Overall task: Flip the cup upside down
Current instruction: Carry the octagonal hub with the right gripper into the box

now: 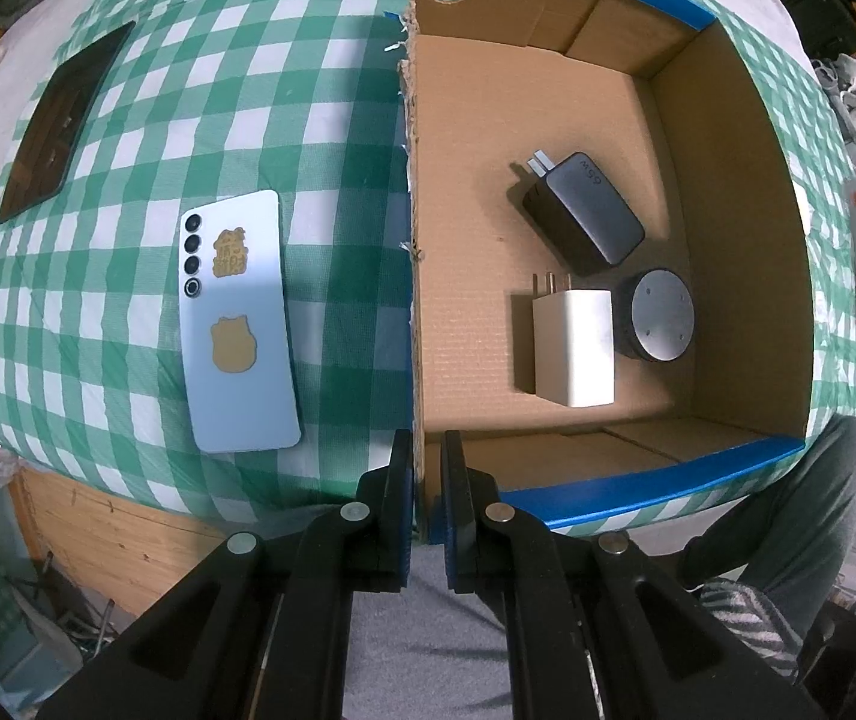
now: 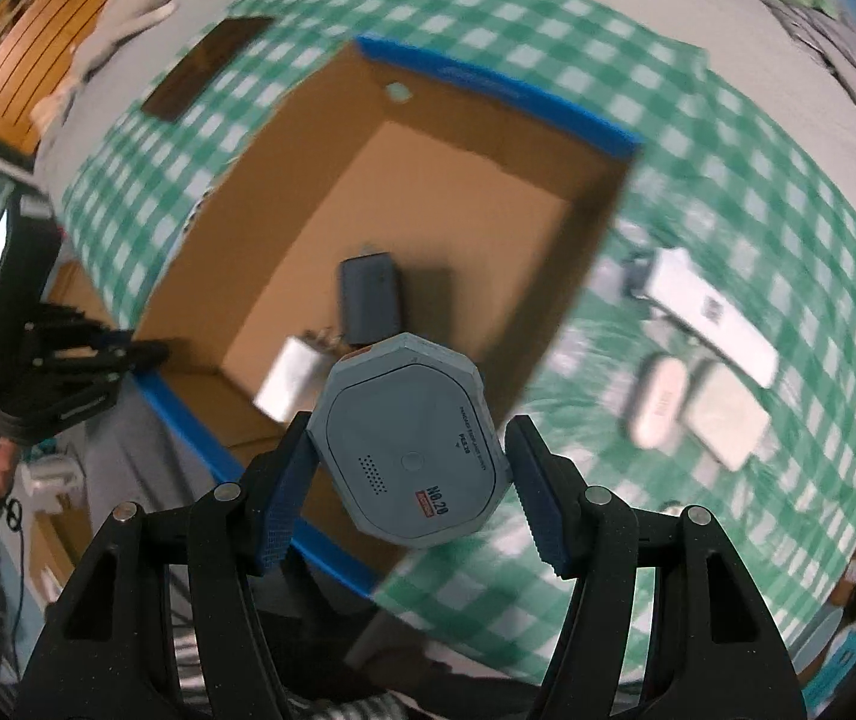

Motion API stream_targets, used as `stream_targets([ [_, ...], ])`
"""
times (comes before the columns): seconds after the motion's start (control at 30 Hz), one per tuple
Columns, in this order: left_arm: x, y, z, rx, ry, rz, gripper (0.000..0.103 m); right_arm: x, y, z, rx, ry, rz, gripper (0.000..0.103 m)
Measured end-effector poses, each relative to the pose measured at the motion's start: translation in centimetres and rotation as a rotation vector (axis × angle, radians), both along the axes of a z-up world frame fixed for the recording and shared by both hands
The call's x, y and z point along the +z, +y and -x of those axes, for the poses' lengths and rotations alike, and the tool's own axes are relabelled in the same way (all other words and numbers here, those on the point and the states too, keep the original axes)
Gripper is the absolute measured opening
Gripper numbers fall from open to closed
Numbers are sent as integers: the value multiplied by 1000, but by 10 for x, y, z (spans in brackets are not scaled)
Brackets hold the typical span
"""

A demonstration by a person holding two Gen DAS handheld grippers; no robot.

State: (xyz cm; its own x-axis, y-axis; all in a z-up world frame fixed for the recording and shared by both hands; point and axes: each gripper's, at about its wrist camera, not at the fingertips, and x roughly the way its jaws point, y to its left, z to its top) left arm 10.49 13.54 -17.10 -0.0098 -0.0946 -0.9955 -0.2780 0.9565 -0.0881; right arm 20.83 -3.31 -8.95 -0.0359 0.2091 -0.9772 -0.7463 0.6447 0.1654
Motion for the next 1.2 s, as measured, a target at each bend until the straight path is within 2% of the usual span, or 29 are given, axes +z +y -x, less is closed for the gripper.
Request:
stream_targets([
  [0.23, 1, -1, -1, 0, 0, 0, 6, -28, 26, 20, 37, 32, 23, 64],
  [0.53, 1, 0, -1, -3, 0, -2, 6, -57, 40, 32, 47, 46, 50, 64],
  [0.9, 0, 0, -3, 0, -1, 3, 6, -79, 39, 31, 40, 47, 78, 65],
  [1.0, 0, 0, -3, 2, -2, 8, 8, -80, 34, 28, 19, 72, 51, 66],
  [1.1, 0, -2, -5, -2, -1, -1, 8, -77, 30, 27, 2, 72, 34, 78],
  [1.2, 1, -3, -5, -4, -1, -2, 8, -68, 26, 29, 0, 70, 6, 78],
])
